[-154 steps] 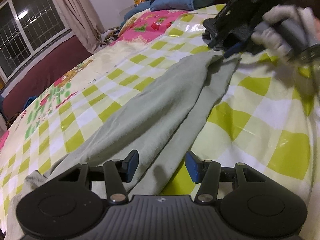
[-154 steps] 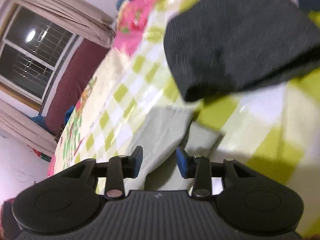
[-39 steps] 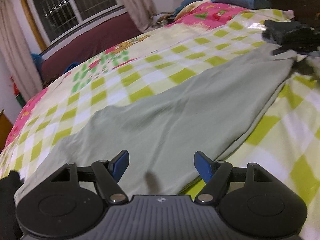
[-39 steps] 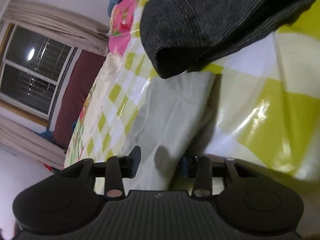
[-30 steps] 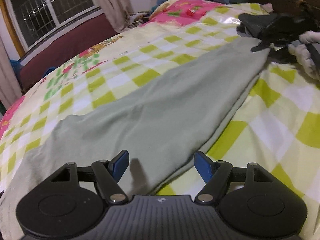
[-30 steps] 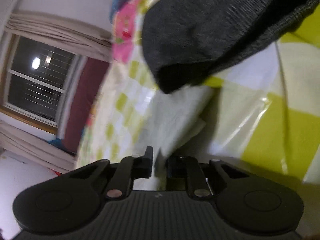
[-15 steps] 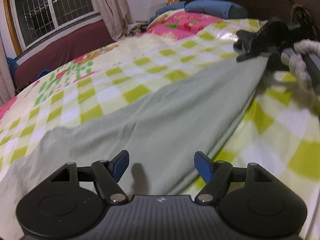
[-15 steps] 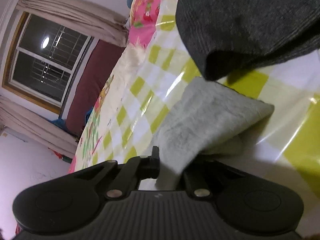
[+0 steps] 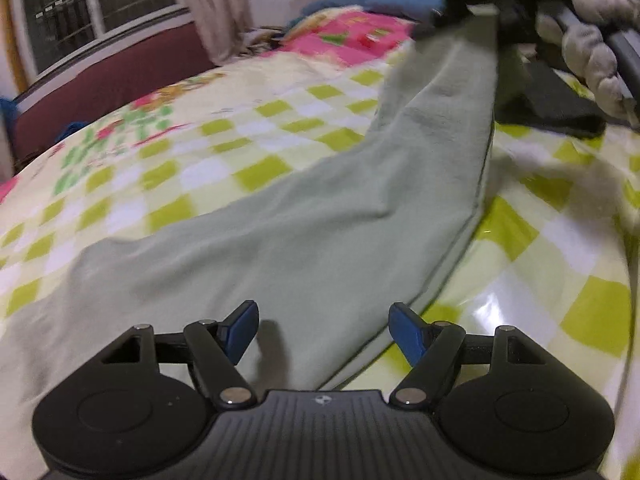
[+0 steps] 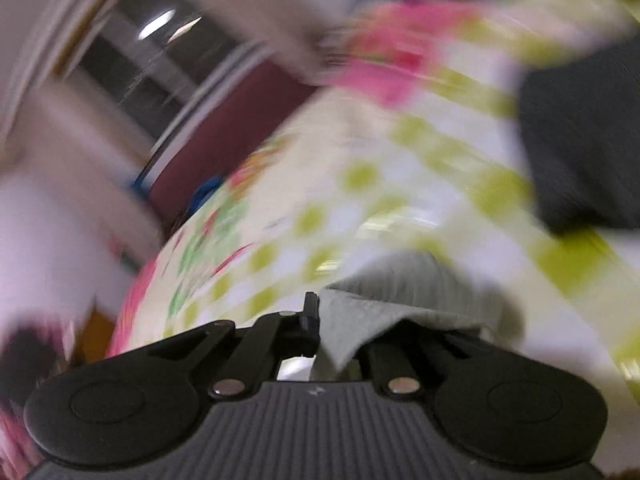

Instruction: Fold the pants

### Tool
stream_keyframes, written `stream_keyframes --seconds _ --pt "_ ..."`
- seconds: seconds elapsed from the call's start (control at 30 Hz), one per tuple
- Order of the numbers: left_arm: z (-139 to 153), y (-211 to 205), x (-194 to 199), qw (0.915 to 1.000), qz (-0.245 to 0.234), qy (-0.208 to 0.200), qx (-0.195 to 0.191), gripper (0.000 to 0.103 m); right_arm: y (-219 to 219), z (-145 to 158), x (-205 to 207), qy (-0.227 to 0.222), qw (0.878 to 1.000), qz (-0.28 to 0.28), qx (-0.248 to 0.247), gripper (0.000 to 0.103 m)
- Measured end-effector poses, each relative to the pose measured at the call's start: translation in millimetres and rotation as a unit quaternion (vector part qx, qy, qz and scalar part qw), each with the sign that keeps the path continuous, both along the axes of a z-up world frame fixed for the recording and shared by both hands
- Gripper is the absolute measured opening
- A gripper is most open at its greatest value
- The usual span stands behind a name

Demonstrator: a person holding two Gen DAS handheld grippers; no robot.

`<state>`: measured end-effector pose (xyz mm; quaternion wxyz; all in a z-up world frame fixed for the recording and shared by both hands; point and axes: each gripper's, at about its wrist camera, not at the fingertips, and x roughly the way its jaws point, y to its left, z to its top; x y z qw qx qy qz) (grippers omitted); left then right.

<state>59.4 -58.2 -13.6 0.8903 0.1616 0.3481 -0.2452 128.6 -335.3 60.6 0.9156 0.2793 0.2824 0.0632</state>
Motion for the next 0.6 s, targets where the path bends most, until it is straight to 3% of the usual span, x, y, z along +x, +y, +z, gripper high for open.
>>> stream_keyframes --seconds 0.07,0.17,0.23,0.37,0.4,0.43,0.5,0.6 --pt "9.9 31.1 -5.8 0.9995 0.029 -0.008 0.001 0.085 65.3 24.5 8.7 -0.022 0.996 0.067 -0.061 0.004" --pt "21.3 84.2 -14.6 0.9958 0.09 -0.017 0.001 0.085 175.0 37.6 14.2 -0.052 0.974 0.177 -0.132 0.004" --pt "24.5 122.3 -21.3 0.9904 0.138 -0.009 -0.003 0.085 256.9 24.7 10.0 -0.061 0.943 0.258 -0.202 0.004" --pt "22.4 185.1 -41.7 0.9771 0.211 0.005 -0.028 0.085 368.5 -21.0 -17.1 -0.065 0.879 0.367 -0.298 0.004" --pt "22.5 197.1 -46.9 0.9736 0.225 0.009 -0.039 0.085 387.8 -33.0 -25.4 -0.07 0.862 0.38 -0.327 0.004" --pt "23.4 206.6 -50.7 0.97 0.237 0.012 -0.053 0.085 399.0 -42.9 -31.0 -0.059 0.855 0.392 -0.333 0.004" --pt "27.5 222.0 -54.8 0.9641 0.25 0.011 -0.089 0.085 409.4 -60.0 -33.6 -0.028 0.85 0.407 -0.334 0.004" --pt "28.9 231.3 -56.8 0.9602 0.255 0.003 -0.113 0.085 412.5 -68.0 -40.6 -0.031 0.836 0.403 -0.371 0.004"
